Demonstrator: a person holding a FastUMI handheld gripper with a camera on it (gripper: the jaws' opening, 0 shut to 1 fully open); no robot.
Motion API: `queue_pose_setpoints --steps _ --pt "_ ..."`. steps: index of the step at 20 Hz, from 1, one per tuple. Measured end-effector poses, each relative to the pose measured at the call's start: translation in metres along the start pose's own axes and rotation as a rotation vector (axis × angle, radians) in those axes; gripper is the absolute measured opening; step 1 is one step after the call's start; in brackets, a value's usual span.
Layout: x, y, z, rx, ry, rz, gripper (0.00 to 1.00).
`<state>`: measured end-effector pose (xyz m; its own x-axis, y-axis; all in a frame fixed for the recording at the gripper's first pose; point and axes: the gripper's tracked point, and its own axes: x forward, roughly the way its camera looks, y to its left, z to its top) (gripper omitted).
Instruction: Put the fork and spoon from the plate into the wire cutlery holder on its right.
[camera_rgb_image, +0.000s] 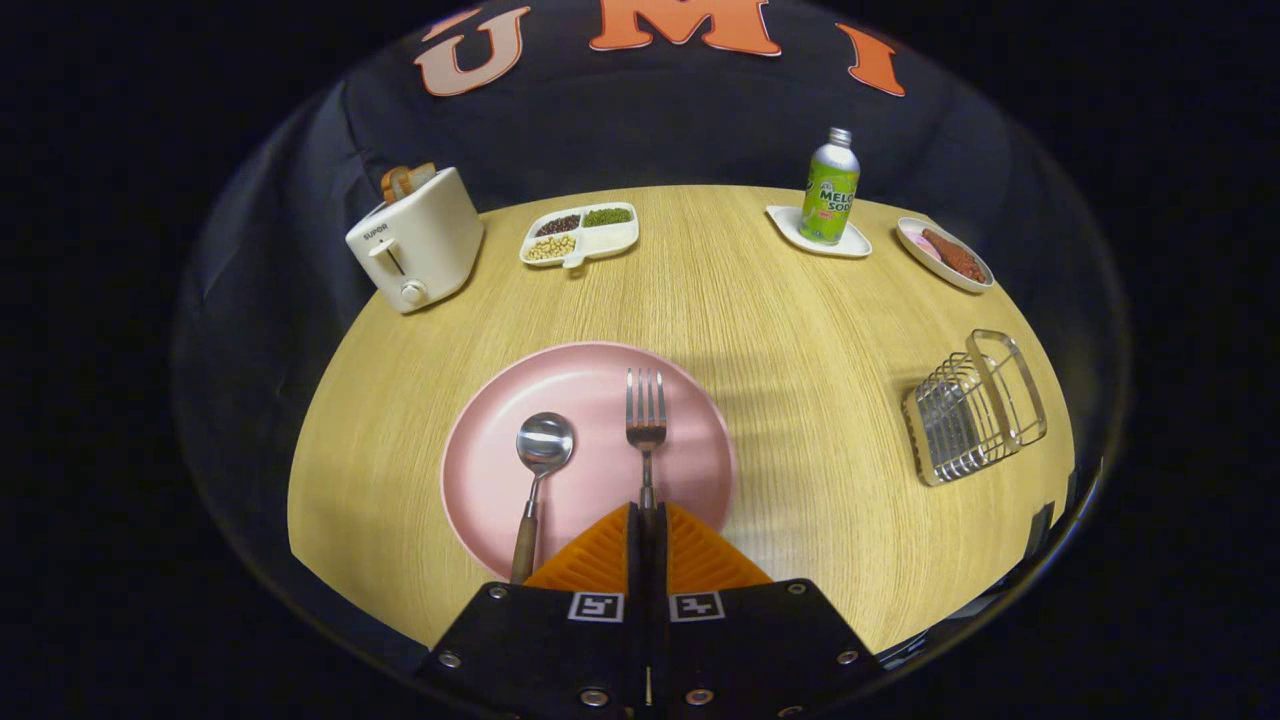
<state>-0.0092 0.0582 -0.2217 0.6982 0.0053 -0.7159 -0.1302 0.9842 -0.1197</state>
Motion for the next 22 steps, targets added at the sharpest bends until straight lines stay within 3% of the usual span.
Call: queue_pose_setpoints --steps 7,22 --pt "-0.05 -0.047 0.028 -0.045 -0.008 0.019 0.02" --pt "-0.119 -0.203 0.029 -0.09 0.143 -0.103 0.02"
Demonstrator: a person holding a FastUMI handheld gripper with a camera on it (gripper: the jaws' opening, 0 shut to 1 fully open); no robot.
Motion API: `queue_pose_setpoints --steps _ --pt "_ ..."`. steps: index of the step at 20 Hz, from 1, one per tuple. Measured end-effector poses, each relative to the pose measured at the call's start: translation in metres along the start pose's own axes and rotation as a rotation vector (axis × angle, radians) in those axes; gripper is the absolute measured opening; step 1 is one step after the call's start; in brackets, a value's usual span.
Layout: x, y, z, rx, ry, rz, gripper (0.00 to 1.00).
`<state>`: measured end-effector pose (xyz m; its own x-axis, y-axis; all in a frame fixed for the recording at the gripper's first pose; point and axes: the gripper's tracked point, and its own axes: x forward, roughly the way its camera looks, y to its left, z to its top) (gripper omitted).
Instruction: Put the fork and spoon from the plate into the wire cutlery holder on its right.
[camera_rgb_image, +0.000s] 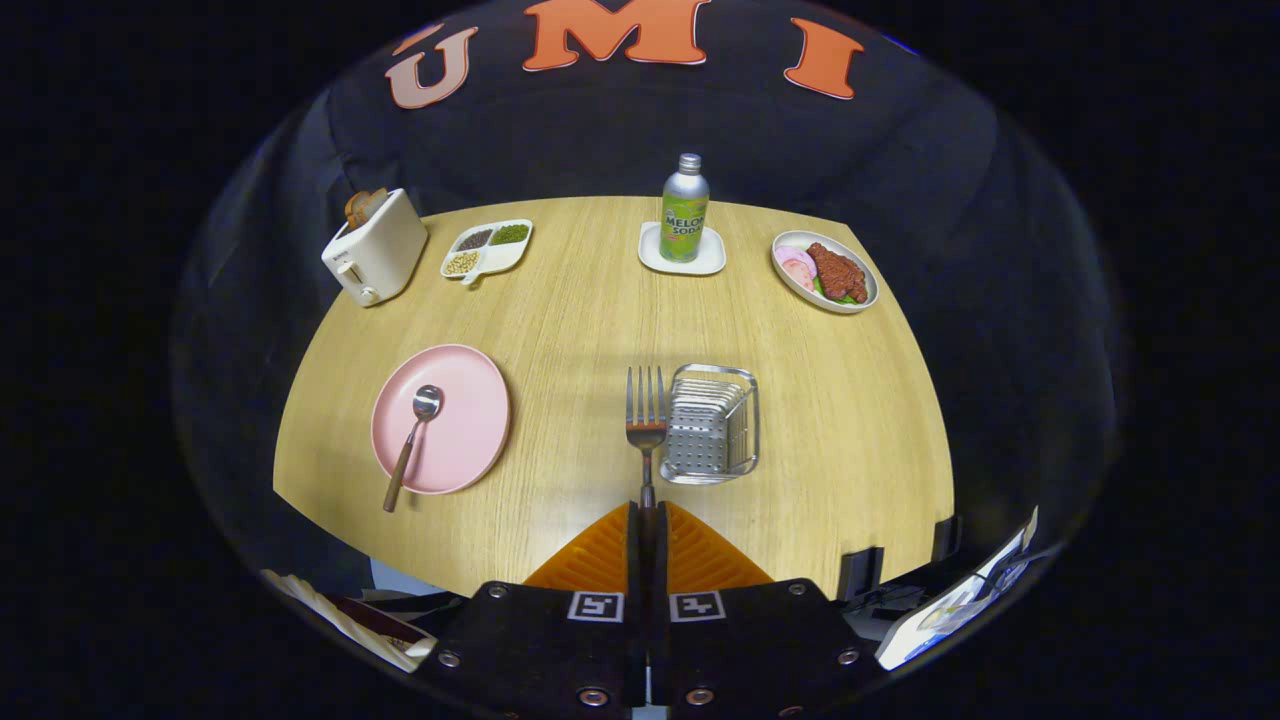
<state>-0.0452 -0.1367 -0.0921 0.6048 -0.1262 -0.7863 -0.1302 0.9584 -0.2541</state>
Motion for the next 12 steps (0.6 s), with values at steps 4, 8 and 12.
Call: queue_pose_setpoints --steps 4,8,12 --pt "0.005 -0.031 0.0 -0.017 0.102 -0.015 0.03" --pt "0.02 -0.033 -0.008 -0.066 0.272 0.025 0.03" --pt "0.041 -0.032 0.005 -0.118 0.364 0.035 0.03"
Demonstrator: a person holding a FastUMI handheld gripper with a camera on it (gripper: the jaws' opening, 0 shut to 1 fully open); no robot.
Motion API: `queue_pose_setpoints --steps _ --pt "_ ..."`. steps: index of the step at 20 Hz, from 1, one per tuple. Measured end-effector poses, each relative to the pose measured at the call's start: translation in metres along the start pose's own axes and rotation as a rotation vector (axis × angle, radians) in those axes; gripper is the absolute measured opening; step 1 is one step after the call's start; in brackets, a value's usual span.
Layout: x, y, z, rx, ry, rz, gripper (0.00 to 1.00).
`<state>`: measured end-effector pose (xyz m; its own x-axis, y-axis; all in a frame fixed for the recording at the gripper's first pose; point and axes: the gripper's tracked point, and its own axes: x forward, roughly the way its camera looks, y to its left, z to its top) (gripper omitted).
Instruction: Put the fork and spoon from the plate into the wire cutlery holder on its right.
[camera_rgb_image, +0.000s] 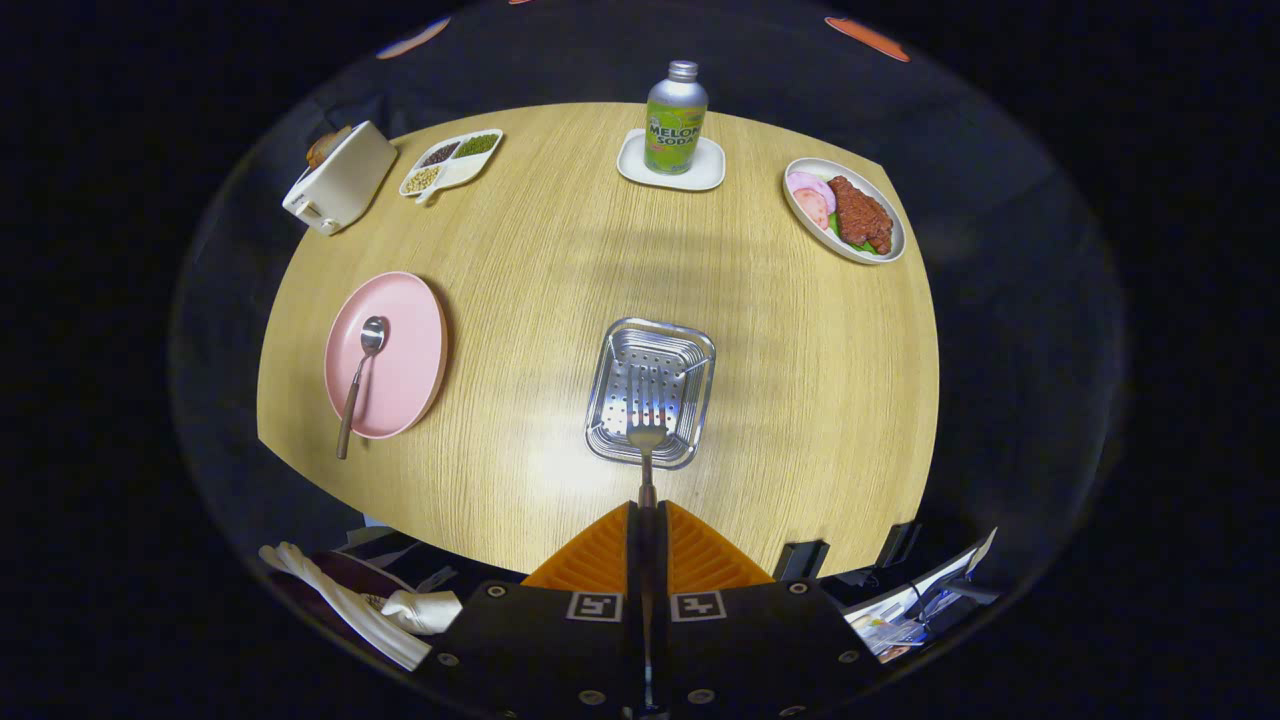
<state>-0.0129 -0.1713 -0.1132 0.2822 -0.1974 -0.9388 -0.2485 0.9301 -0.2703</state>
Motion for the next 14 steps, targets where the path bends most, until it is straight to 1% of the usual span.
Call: queue_pose_setpoints --steps 4,9,12,14 --pt "0.012 -0.003 0.014 -0.028 0.061 -0.005 0.03" --pt "0.022 -0.001 0.016 -0.054 0.108 -0.001 0.04" --pt "0.021 -0.001 0.024 -0.027 0.069 0.002 0.09" --pt "0.019 -0.001 0.028 -0.018 0.034 -0.001 0.14"
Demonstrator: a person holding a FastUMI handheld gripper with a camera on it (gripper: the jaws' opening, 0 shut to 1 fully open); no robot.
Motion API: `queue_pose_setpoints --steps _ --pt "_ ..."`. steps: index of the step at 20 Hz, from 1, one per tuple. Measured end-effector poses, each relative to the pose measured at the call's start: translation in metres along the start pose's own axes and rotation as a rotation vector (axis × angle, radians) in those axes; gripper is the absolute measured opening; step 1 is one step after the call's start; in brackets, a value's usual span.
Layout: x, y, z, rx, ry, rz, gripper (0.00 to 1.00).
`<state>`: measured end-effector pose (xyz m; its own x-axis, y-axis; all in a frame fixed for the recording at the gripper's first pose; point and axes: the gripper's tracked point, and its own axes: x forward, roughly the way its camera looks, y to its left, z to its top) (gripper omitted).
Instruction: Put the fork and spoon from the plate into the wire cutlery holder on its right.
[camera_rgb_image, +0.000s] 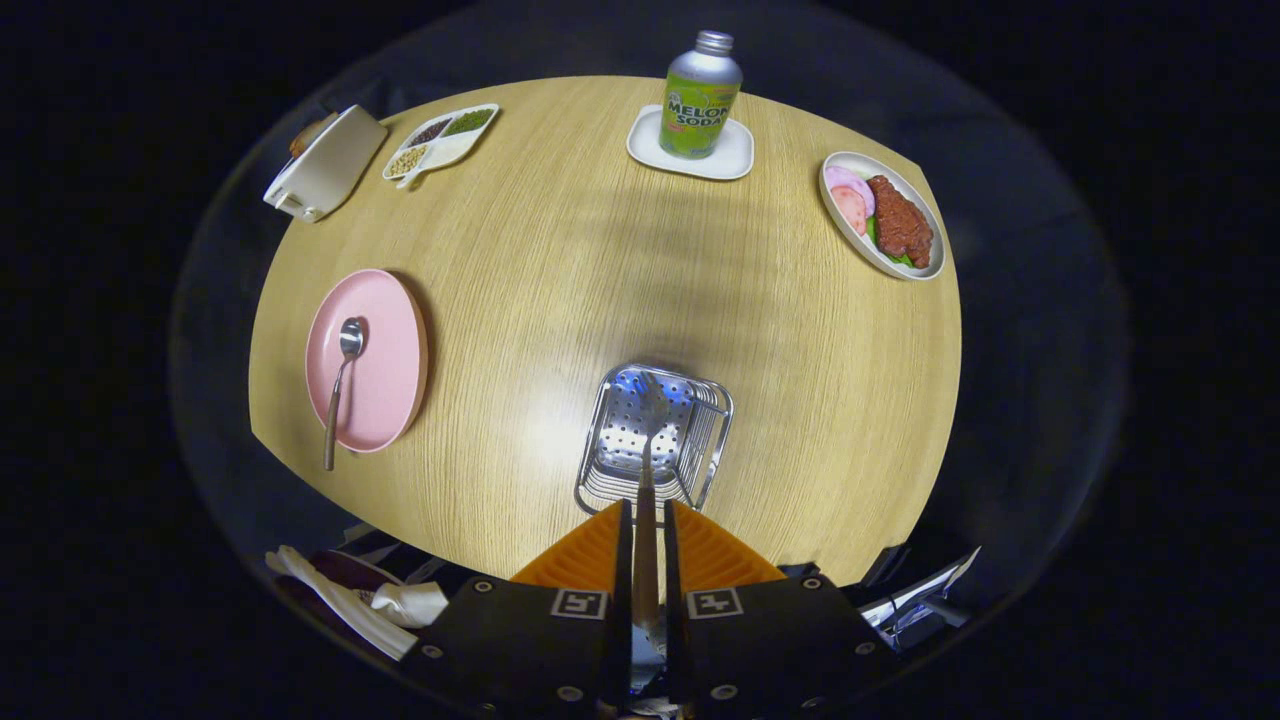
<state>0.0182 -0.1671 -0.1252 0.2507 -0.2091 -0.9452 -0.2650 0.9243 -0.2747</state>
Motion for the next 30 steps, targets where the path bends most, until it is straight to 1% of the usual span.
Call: queue_pose_setpoints --steps 2,5,6,7,9,14,18,23,27,30 --pt "-0.007 -0.002 0.003 0.01 -0.049 -0.012 0.36" --pt "-0.019 0.001 0.012 0.027 -0.163 -0.036 0.97" --pt "-0.024 0.003 0.014 0.029 -0.2 -0.044 1.0" --pt "-0.027 0.004 0.015 0.034 -0.234 -0.057 1.0" --pt "-0.034 0.015 0.018 0.055 -0.302 -0.056 1.0" --pt "-0.056 0.049 0.028 0.135 -0.493 -0.012 1.0" --pt "-0.069 0.086 0.037 0.161 -0.611 0.016 1.0" --pt "-0.065 0.142 0.04 0.149 -0.665 0.086 1.0" --pt "-0.056 0.171 0.048 0.135 -0.705 0.085 1.0" --pt "-0.043 0.194 0.049 0.115 -0.692 0.09 1.0"
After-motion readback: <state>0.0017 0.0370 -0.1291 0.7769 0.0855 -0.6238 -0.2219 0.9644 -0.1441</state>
